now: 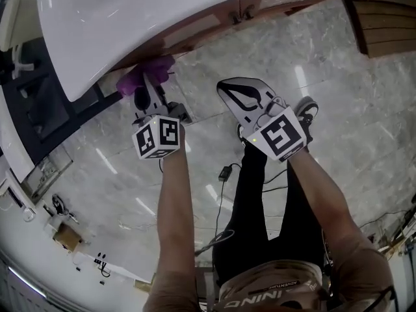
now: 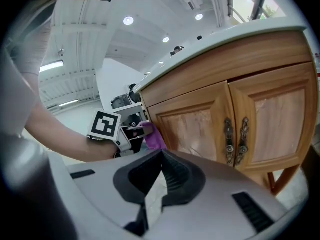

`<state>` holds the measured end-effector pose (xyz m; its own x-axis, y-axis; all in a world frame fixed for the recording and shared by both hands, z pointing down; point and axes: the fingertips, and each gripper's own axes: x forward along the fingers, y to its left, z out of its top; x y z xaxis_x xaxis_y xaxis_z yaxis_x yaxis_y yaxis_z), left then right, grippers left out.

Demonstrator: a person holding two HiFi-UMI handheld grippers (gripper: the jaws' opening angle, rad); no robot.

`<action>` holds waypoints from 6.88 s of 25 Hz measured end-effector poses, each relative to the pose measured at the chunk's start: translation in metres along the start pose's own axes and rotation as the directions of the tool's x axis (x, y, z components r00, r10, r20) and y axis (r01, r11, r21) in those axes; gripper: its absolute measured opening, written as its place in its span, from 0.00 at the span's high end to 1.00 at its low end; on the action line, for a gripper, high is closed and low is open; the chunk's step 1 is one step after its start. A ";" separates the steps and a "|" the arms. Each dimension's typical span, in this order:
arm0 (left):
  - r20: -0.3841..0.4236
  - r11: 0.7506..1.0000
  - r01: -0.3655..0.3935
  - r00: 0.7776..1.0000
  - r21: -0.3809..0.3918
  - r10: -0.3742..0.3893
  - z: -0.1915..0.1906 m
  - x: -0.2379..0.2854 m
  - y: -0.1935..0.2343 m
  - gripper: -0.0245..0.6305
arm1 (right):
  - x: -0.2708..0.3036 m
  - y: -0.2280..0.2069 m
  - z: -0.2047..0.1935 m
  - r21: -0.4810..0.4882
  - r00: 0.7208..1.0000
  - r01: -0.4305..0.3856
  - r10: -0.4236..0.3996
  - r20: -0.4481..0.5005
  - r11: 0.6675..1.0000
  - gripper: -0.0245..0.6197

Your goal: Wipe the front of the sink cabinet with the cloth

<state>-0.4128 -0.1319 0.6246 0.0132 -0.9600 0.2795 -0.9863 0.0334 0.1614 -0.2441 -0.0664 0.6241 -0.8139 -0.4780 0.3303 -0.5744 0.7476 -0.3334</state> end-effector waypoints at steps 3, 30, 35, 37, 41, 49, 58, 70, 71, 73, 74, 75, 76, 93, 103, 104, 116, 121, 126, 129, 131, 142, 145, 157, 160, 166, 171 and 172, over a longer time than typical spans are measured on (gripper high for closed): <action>0.021 1.000 -0.003 1.000 0.017 0.003 -0.004 0.018 0.009 0.90 | 0.014 0.004 -0.005 0.007 1.000 0.005 -0.005 -0.002 1.000 0.95; 0.041 0.990 0.105 0.994 -0.096 -0.102 -0.043 0.079 -0.174 0.90 | -0.077 -0.086 -0.047 0.083 0.999 0.050 -0.049 -0.016 0.995 0.95; 0.049 0.987 0.063 0.997 -0.150 -0.057 -0.049 0.078 -0.200 0.90 | -0.108 -0.110 -0.055 0.126 0.998 0.067 -0.065 -0.020 0.990 0.95; 0.050 0.987 0.060 0.997 -0.148 -0.053 -0.051 0.076 -0.210 0.90 | -0.118 -0.118 -0.058 0.150 0.997 0.076 -0.073 -0.026 0.986 0.95; 0.039 0.990 0.097 0.995 -0.104 -0.093 -0.055 0.078 -0.240 0.90 | -0.132 -0.129 -0.060 0.151 0.997 0.075 -0.072 -0.025 0.986 0.95; 0.008 0.992 0.107 0.994 -0.070 -0.106 -0.065 0.092 -0.282 0.90 | -0.159 -0.149 -0.061 0.159 0.998 0.066 -0.061 -0.032 0.985 0.95; -0.023 0.983 0.181 0.983 -0.033 -0.182 -0.078 0.124 -0.352 0.90 | -0.193 -0.185 -0.064 0.131 0.997 0.072 -0.069 -0.033 0.989 0.95; -0.080 0.960 0.228 0.967 -0.163 -0.243 -0.098 0.153 -0.446 0.90 | -0.231 -0.232 -0.062 0.167 0.993 0.115 -0.111 -0.030 0.979 0.95; -0.080 0.959 0.217 0.969 -0.184 -0.235 -0.098 0.153 -0.449 0.90 | -0.234 -0.235 -0.063 0.171 0.993 0.120 -0.117 -0.030 0.978 0.95; -0.083 0.957 0.215 0.968 -0.196 -0.235 -0.098 0.152 -0.451 0.90 | -0.237 -0.242 -0.064 0.178 0.991 0.133 -0.130 -0.030 0.975 0.95; -0.085 0.955 0.229 0.965 -0.188 -0.249 -0.098 0.151 -0.452 0.90 | -0.239 -0.245 -0.064 0.179 0.990 0.140 -0.137 -0.028 0.974 0.95; -0.086 0.951 0.255 0.958 -0.175 -0.272 -0.097 0.150 -0.457 0.90 | -0.240 -0.248 -0.064 0.179 0.989 0.148 -0.146 -0.027 0.973 0.95; -0.086 0.944 0.290 0.948 -0.158 -0.306 -0.096 0.149 -0.464 0.90 | -0.243 -0.251 -0.064 0.177 0.988 0.157 -0.155 -0.026 0.972 0.95; -0.092 0.890 0.455 0.887 0.022 -0.452 -0.083 0.081 -0.433 0.90 | -0.237 -0.216 -0.049 0.144 0.969 0.241 -0.246 0.017 0.960 0.95; -0.116 0.993 0.114 0.987 -0.014 -0.115 -0.084 0.021 -0.155 0.90 | -0.104 -0.082 -0.050 0.091 0.995 0.098 -0.095 -0.034 0.991 0.95; -0.117 0.997 0.082 0.990 -0.014 -0.083 -0.085 0.018 -0.126 0.90 | -0.088 -0.069 -0.050 0.079 0.996 0.084 -0.081 -0.041 0.993 0.95; -0.102 0.999 0.016 0.995 0.041 -0.012 -0.113 0.038 0.036 0.90 | 0.043 0.012 -0.064 0.032 0.998 -0.015 0.017 -0.067 0.999 0.95; -0.060 1.000 -0.010 0.998 0.011 0.011 -0.114 0.052 0.034 0.90 | 0.041 -0.008 -0.067 0.025 0.998 0.028 -0.027 -0.055 0.999 0.95; -0.056 0.999 -0.047 0.997 -0.023 0.046 -0.122 0.058 0.026 0.90 | 0.025 -0.028 -0.074 0.066 0.994 0.080 -0.075 -0.076 0.995 0.95; -0.059 0.999 -0.035 0.998 -0.014 0.034 -0.127 0.062 0.010 0.90 | 0.011 -0.036 -0.082 0.098 0.990 0.108 -0.098 -0.100 0.989 0.95; -0.042 0.999 0.024 0.999 0.037 -0.023 -0.122 0.068 -0.016 0.90 | 0.004 -0.040 -0.082 0.107 0.991 0.108 -0.098 -0.097 0.988 0.95; -0.051 1.000 0.023 0.998 0.013 -0.022 -0.140 0.097 -0.100 0.90 | -0.054 -0.091 -0.087 0.086 0.995 0.081 -0.076 -0.065 0.993 0.95; -0.057 0.999 0.043 0.998 0.016 -0.042 -0.143 0.105 -0.142 0.90 | -0.078 -0.108 -0.095 0.092 0.995 0.080 -0.074 -0.072 0.993 0.95; -0.061 0.980 -0.131 0.990 -0.147 0.124 -0.160 0.112 -0.206 0.90 | -0.156 -0.179 -0.101 0.168 0.992 0.096 -0.080 -0.099 0.981 0.95; -0.047 0.991 -0.064 0.997 -0.117 0.059 -0.157 0.117 -0.247 0.90 | -0.163 -0.193 -0.093 0.180 0.992 0.098 -0.082 -0.091 0.979 0.95; -0.027 0.987 -0.048 0.999 -0.153 0.045 -0.146 0.140 -0.302 0.90 | -0.185 -0.223 -0.087 0.215 0.991 0.123 -0.108 -0.076 0.969 0.95; -0.063 0.996 0.037 0.997 -0.084 -0.043 -0.158 0.153 -0.356 0.90 | -0.204 -0.248 -0.086 0.233 0.988 0.151 -0.137 -0.076 0.961 0.95; -0.070 0.995 0.053 0.996 -0.079 -0.058 -0.161 0.157 -0.368 0.90 | -0.208 -0.255 -0.085 0.230 0.986 0.161 -0.147 -0.075 0.960 0.95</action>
<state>-0.0217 -0.2496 0.7617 0.0823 -0.9385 0.3354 -0.9682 0.0044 0.2501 0.0787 -0.1188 0.7153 -0.7115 -0.5470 0.4412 -0.7024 0.5343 -0.4702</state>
